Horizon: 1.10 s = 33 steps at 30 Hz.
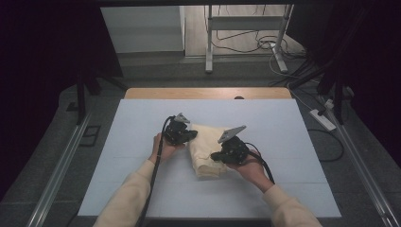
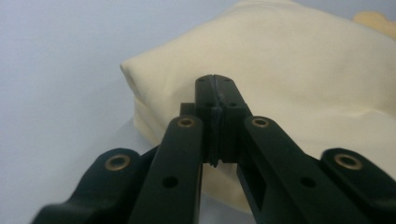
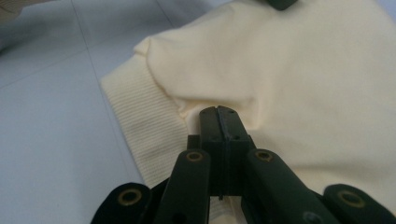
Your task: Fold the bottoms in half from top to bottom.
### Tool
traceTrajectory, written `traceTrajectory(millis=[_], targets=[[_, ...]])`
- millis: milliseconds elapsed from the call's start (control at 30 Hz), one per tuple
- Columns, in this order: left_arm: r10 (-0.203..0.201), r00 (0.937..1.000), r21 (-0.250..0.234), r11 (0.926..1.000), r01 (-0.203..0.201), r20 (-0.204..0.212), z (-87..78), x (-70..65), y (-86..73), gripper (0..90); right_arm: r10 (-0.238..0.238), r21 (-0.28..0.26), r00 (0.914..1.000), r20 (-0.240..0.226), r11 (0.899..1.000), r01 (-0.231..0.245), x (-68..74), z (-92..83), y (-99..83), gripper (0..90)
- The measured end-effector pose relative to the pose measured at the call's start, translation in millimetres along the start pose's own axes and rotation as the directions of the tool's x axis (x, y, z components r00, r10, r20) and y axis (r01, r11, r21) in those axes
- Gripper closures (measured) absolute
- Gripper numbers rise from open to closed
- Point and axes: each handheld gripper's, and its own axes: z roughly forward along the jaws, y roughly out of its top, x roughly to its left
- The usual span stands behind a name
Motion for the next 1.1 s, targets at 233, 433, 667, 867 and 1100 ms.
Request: traceTrajectory(millis=[233,433,667,867,1100], targets=[[-0.028,0.9994,0.02,0.9994,0.028,0.018,7.8,2.8,-3.5,88.4,0.029,-0.053,0.9996,0.004,0.998,-0.029,0.7,3.4,-14.7,89.5],[-0.041,0.9987,0.023,0.9989,0.041,0.029,7.1,1.4,-7.8,88.4,0.032,-0.063,0.9995,-0.002,0.998,-0.032,2.0,3.7,-17.6,89.6],[-0.038,0.9988,0.005,0.9993,0.038,0.031,0.6,-1.0,-7.6,88.3,0.042,-0.076,0.999,-0.014,0.996,-0.043,-1.0,2.0,-16.0,89.4],[-0.015,0.9994,-0.032,0.9994,0.016,0.031,-22.5,-9.2,-9.1,88.3,0.033,-0.108,0.9994,0.013,0.994,-0.031,-1.7,-12.2,-12.0,89.4],[-0.028,0.9985,-0.017,0.9994,0.029,0.048,-44.6,-15.3,-27.3,84.9,0.052,-0.11,0.9975,0.049,0.993,-0.046,-5.5,-31.3,-23.0,89.3]])
